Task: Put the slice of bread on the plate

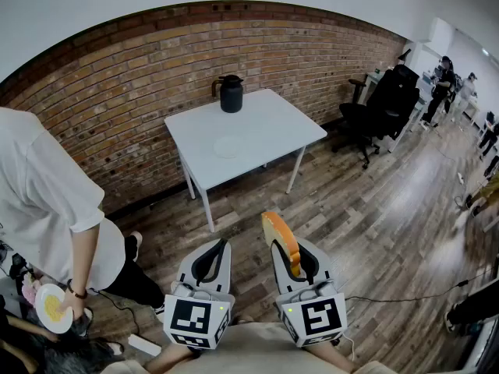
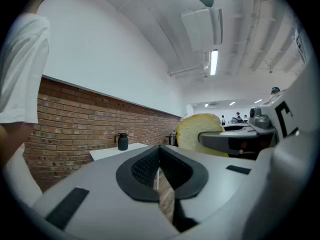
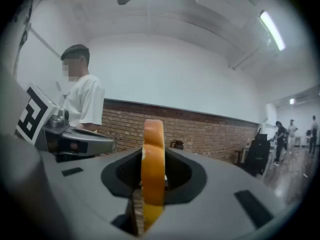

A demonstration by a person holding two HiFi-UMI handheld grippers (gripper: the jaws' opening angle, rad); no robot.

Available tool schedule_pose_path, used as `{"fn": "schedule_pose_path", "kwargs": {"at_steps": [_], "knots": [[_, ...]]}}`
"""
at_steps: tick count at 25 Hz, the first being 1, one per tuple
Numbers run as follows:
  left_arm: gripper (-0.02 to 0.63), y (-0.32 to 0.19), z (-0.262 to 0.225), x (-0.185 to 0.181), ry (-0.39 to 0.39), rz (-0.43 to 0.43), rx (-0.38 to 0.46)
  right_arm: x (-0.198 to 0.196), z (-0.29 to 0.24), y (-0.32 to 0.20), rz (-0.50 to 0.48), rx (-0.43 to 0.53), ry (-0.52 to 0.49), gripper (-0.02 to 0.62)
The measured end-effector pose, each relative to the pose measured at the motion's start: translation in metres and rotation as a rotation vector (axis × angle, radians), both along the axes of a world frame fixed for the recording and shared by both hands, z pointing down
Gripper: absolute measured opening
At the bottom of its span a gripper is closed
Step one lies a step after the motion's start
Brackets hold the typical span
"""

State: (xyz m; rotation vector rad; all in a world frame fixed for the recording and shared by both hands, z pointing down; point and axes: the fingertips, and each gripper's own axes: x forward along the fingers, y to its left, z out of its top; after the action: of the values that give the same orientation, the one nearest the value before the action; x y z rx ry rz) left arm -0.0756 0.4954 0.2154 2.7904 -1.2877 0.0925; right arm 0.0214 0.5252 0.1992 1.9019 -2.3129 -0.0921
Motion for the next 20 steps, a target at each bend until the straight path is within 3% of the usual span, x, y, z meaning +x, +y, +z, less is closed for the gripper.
{"fn": "schedule_pose_path", "kwargs": {"at_steps": [15, 20], "knots": [[0.011, -0.014, 0.003, 0.021, -0.011, 0.002, 0.019, 0.022, 0.007, -0.008, 0.0, 0.011, -0.041, 0.1], [0.011, -0.028, 0.01, 0.014, -0.012, -0.049, 0.011, 0.04, 0.016, -0.01, 0.011, 0.002, -0.054, 0.1]]}}
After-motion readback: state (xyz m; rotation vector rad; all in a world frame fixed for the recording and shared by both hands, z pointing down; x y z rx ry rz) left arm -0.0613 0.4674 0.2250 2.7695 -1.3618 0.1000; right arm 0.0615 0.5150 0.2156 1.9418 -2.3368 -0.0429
